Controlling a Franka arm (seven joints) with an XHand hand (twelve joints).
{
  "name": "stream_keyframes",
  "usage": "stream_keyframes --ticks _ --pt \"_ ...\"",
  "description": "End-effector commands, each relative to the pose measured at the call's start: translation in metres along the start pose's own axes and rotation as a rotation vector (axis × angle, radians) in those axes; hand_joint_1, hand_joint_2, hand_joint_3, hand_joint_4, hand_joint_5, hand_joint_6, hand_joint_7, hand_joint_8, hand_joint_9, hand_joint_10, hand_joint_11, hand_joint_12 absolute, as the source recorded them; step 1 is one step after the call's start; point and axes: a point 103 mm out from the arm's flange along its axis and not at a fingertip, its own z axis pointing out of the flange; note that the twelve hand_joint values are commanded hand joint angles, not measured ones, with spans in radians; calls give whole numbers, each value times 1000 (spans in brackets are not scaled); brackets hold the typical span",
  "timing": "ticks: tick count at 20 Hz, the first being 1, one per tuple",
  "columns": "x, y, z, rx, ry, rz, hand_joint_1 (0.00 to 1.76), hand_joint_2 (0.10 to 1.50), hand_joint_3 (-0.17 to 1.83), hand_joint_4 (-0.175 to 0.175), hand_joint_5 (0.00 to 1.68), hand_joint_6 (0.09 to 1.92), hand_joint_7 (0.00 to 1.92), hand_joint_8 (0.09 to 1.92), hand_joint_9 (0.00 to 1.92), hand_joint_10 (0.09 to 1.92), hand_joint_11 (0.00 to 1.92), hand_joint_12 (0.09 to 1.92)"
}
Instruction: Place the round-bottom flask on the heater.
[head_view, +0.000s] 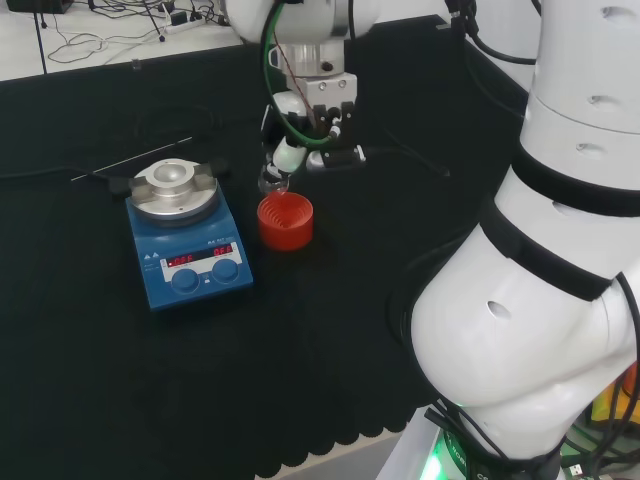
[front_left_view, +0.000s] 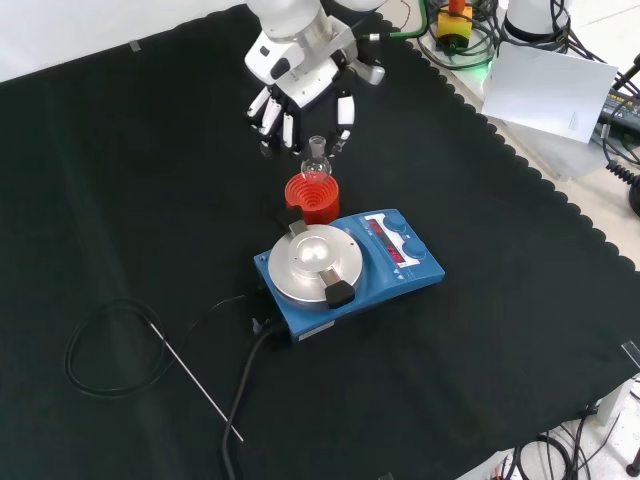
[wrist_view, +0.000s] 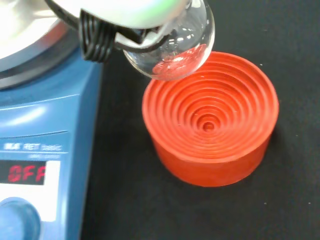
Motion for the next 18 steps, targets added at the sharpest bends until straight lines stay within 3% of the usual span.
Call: stream_keyframes --ticks 1,8,18 --pt "29 -3 -12 21 -58 -29 1087 654 792 175 1133 982 427 713 656 630 226 1381" --pt "60 8 -37 20 -119 -63 1087 652 796 175 1134 982 422 713 653 631 236 1381" --pt "101 46 -64 36 -165 -115 1088 650 799 175 1135 982 423 715 653 632 245 1378"
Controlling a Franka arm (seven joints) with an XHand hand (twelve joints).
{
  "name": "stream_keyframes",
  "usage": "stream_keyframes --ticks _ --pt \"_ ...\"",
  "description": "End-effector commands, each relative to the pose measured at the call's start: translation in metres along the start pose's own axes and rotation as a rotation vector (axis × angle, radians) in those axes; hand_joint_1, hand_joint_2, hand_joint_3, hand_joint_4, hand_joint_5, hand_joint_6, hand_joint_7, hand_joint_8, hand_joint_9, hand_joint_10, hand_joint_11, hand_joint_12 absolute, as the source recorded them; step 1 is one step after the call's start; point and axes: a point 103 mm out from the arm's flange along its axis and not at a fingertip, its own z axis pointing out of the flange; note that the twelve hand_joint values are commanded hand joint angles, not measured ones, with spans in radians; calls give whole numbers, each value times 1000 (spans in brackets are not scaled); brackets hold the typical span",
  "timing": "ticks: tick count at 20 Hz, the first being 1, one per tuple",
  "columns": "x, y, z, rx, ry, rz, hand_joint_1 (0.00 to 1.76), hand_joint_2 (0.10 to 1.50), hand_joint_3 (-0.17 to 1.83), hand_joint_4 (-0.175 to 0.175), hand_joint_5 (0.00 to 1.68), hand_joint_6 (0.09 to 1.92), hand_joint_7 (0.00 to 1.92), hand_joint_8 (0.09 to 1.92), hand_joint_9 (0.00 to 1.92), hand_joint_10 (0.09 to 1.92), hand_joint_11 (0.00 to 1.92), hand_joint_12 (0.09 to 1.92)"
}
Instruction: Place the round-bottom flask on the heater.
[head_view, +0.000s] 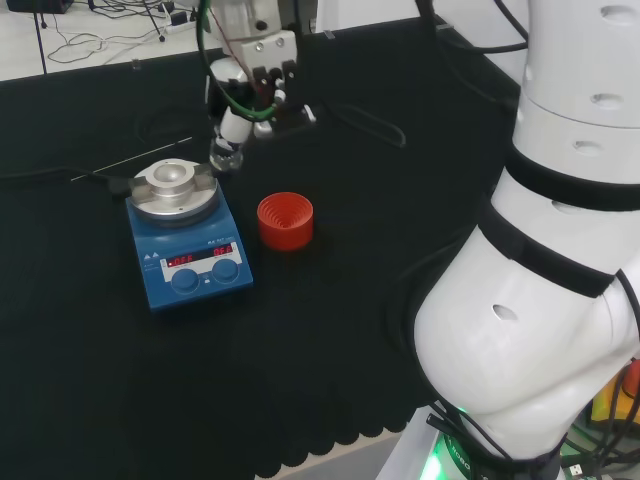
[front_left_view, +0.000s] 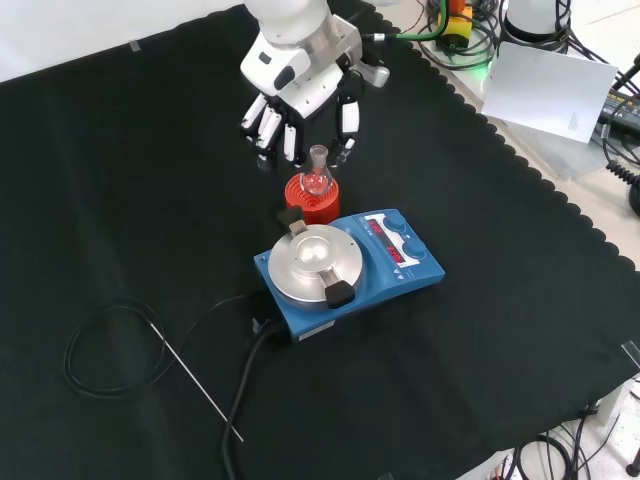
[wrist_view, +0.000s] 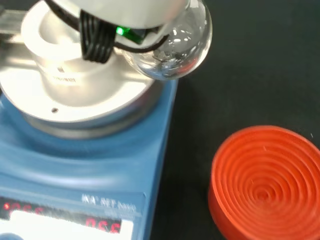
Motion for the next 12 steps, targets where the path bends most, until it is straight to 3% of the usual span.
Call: stream_keyframes --ticks 1,12 --pt "33 28 -13 41 -53 -47 1088 650 799 175 1135 982 423 715 653 632 246 1378" --pt "79 52 -11 75 -79 -103 1088 648 801 175 1136 982 424 716 653 633 254 1374"
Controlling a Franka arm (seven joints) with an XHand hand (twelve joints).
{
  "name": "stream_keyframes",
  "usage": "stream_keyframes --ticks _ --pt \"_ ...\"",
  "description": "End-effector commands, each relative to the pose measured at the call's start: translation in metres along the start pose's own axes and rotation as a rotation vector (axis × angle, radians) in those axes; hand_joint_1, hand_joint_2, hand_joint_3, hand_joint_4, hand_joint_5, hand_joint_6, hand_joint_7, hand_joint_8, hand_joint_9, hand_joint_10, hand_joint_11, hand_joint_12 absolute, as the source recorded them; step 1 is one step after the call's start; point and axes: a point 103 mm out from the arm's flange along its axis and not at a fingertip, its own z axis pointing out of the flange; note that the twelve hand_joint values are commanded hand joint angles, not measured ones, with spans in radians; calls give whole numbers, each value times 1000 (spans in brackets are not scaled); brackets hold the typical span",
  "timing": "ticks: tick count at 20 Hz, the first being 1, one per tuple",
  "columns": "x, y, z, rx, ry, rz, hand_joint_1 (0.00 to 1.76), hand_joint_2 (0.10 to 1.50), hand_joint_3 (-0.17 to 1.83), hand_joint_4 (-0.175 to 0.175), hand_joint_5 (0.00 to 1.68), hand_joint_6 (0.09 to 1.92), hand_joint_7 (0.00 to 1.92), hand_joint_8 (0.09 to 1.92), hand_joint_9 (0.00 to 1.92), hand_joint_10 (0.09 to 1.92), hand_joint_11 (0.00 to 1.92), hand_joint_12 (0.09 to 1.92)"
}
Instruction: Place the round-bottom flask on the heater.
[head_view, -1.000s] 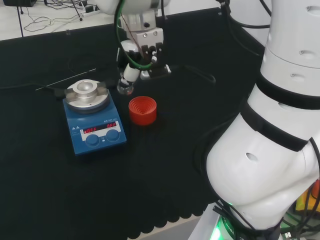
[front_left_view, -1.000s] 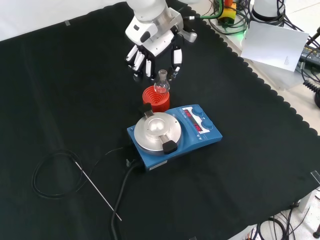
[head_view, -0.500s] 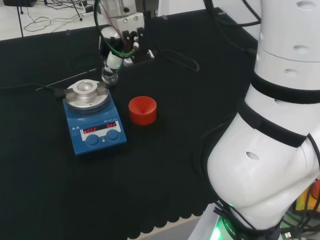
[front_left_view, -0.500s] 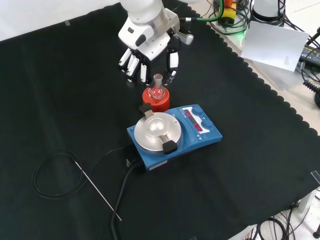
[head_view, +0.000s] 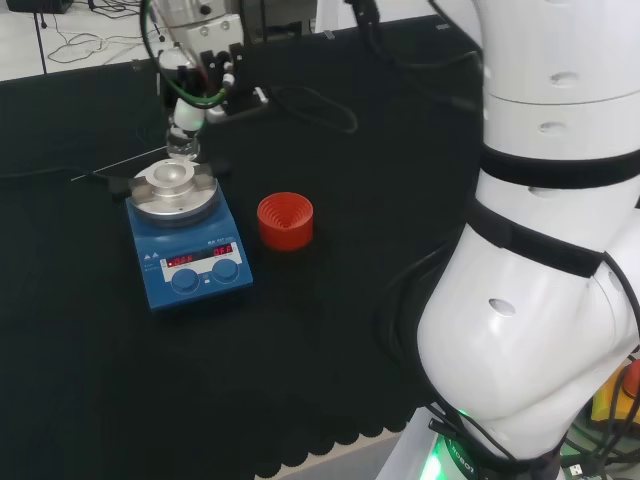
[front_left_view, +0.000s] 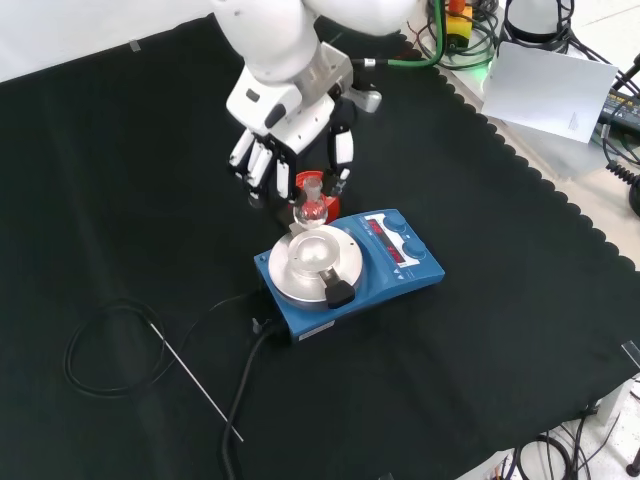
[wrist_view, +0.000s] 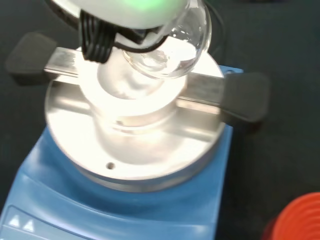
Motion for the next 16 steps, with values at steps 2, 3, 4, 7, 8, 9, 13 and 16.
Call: stream_keyframes --ticks 2,3,4,7,8,9,13,16 --pt "32 9 10 49 -35 -39 1088 648 802 175 1136 982 424 716 652 633 255 1374" --pt "33 10 11 51 -35 -40 1089 648 802 175 1136 982 424 716 652 633 256 1373" --pt "33 10 12 53 -35 -41 1089 648 802 175 1136 982 423 716 652 634 257 1373" --pt "35 11 13 57 -38 -42 1089 647 803 175 1136 981 422 716 652 634 258 1372" --pt "35 12 14 57 -37 -46 1089 647 803 175 1137 981 422 716 652 634 259 1372" --pt "34 12 14 59 -38 -48 1089 647 803 175 1137 981 422 716 652 634 259 1372" --pt "15 8 17 53 -11 -48 1089 646 804 175 1137 980 421 716 652 634 261 1371" --pt "15 10 17 55 -19 -53 1089 646 804 175 1138 980 421 716 652 634 262 1370"
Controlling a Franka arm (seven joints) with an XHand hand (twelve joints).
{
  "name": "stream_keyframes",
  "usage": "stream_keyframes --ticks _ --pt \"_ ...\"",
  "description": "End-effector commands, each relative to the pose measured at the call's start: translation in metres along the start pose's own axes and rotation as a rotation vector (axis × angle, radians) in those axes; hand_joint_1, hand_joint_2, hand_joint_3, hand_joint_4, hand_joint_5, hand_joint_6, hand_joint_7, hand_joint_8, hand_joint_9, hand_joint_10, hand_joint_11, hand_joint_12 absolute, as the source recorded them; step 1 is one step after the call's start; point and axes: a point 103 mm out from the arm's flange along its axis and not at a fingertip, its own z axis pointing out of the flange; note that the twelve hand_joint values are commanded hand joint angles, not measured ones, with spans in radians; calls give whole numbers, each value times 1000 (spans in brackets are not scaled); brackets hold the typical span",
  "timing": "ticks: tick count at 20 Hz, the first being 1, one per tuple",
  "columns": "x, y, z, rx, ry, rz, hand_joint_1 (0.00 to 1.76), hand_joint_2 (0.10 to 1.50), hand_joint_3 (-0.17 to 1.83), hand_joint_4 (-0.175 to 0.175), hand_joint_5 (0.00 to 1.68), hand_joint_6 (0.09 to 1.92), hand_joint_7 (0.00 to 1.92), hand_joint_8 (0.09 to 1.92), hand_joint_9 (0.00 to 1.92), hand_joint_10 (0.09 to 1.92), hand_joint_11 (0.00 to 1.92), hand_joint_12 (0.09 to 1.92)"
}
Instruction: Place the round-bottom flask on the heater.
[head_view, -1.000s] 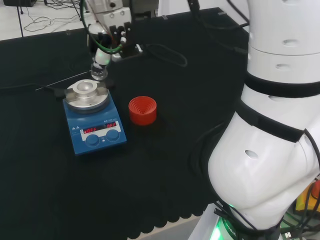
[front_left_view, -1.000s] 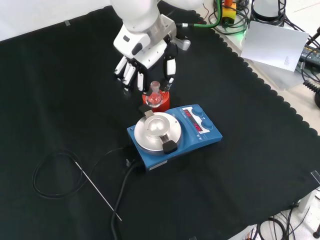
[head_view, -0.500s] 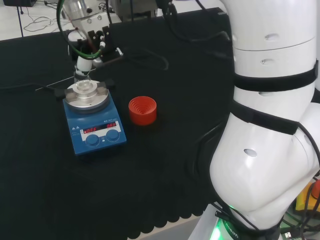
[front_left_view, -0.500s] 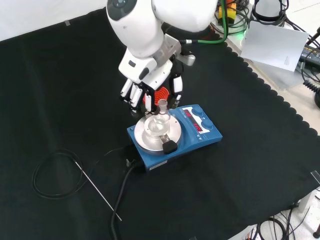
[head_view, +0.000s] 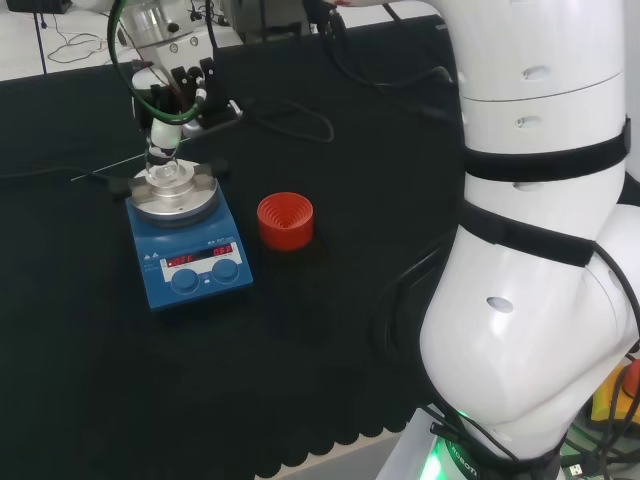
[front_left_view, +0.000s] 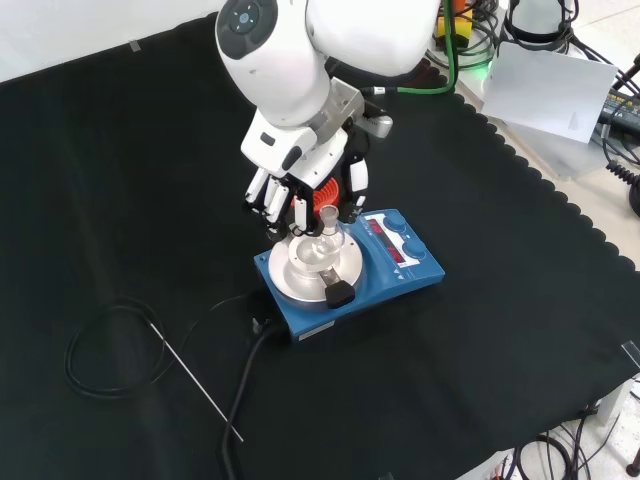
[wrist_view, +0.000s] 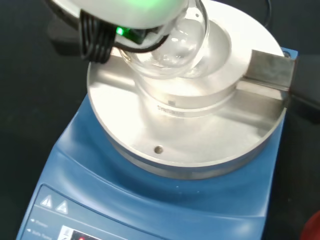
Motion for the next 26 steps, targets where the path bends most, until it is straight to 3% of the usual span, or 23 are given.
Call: stream_keyframes --ticks 1,5,19,22,26 --pt "-11 -1 2 -1 5 -6 1089 646 804 175 1138 980 421 716 652 635 262 1370" --pt "-3 8 3 -4 3 -6 1090 645 805 175 1138 979 421 716 651 635 263 1369" --pt "-11 11 -1 -16 3 6 1090 644 806 175 1139 978 420 717 653 636 266 1368" --pt "-26 5 1 -23 22 2 1090 644 806 175 1139 978 420 717 653 636 267 1367" --pt "-18 13 4 -2 9 -1 1090 644 806 175 1139 977 420 717 653 637 267 1367"
